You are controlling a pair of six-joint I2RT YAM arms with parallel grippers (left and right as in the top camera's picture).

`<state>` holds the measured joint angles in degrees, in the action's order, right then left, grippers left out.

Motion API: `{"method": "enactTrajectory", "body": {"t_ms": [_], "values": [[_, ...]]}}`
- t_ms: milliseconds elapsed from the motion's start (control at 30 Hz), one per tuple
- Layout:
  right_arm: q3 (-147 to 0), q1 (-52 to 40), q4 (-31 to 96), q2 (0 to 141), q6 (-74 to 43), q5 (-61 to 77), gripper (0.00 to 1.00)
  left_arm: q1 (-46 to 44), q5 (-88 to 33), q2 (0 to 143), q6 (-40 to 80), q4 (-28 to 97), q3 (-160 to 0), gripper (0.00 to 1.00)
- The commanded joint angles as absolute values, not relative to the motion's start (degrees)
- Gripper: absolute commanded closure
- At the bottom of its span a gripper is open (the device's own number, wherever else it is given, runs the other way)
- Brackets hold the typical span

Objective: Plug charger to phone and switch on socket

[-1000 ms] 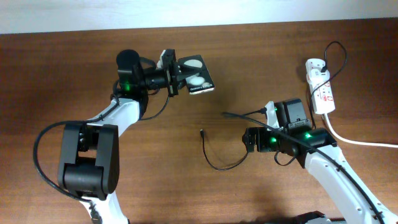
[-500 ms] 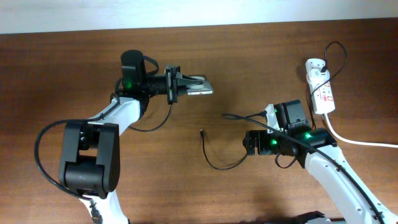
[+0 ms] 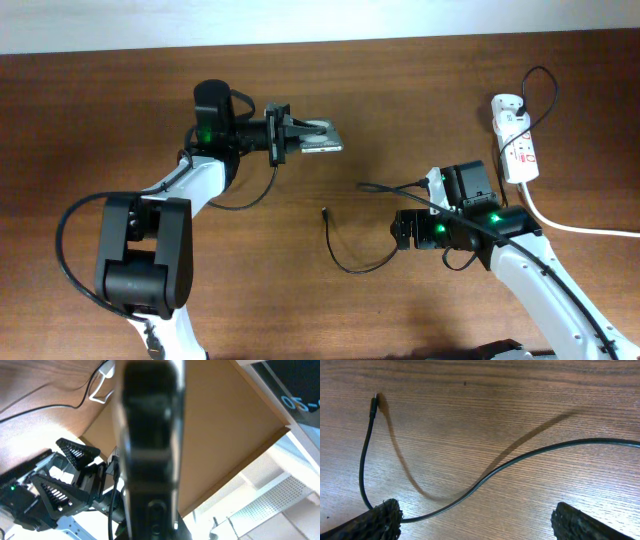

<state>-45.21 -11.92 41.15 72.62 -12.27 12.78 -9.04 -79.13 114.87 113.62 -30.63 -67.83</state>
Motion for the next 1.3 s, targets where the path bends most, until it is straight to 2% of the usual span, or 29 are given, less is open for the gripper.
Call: {"method": "enactTrajectory", "body": {"t_ms": [0, 33, 133, 267, 333, 567, 633, 733, 833, 933, 1067, 1200, 1267], "values": [[-45.6, -12.0, 41.1, 72.8, -12.8, 12.9, 0.0, -8.7, -79.9, 114.8, 109.3, -32.9, -68.6, 1.0], [-45.6, -12.2, 41.0, 72.8, -12.2, 12.9, 0.03, -8.6, -78.0, 114.8, 102.8, -32.9, -68.6, 1.0], [-45.6, -17.7, 37.3, 72.8, -9.9, 12.4, 0.08, -7.4, -75.2, 114.8, 94.1, -32.6, -68.6, 1.0], [-45.6, -30.8, 29.4, 72.8, -9.8, 2.9, 0.09, -3.1, -74.6, 114.8, 93.0, -32.3, -68.6, 1.0], [-45.6, -34.4, 23.8, 73.8, -9.8, 2.3, 0.09, -0.8, -74.8, 114.8, 92.9, -32.3, -68.6, 1.0], [-45.7, -41.1, 5.0, 92.3, -9.8, 1.2, 0.27, 5.7, -76.2, 114.8, 88.4, -32.3, -68.6, 1.0], [-45.7, -41.4, 2.4, 95.9, -9.9, -0.7, 0.28, 5.8, -76.7, 114.8, 88.1, -32.3, -68.6, 1.0], [-45.7, -42.1, 0.1, 99.3, -9.8, -0.7, 0.37, 5.8, -76.7, 114.8, 87.7, -32.3, -68.6, 1.0], [-45.7, -42.3, -2.9, 103.2, -9.9, -2.2, 0.41, 5.8, -77.1, 114.8, 87.7, -32.3, -68.6, 1.0], [-45.7, -42.4, -2.9, 103.4, -9.9, -2.4, 0.58, 5.8, -77.2, 114.8, 87.7, -32.3, -68.6, 1.0], [-45.7, -42.3, -1.9, 102.7, -10.3, -2.2, 0.96, 5.8, -78.4, 114.8, 86.0, -32.3, -68.6, 1.0], [-46.1, -40.1, 9.1, 87.1, -24.8, 4.0, 0.96, 5.8, -78.2, 114.8, 83.9, -32.3, -68.6, 1.0], [-46.1, -35.9, 10.7, 81.3, -24.8, 13.0, 0.96, 5.7, -78.3, 114.8, 82.5, -32.3, -68.6, 1.0]]}}
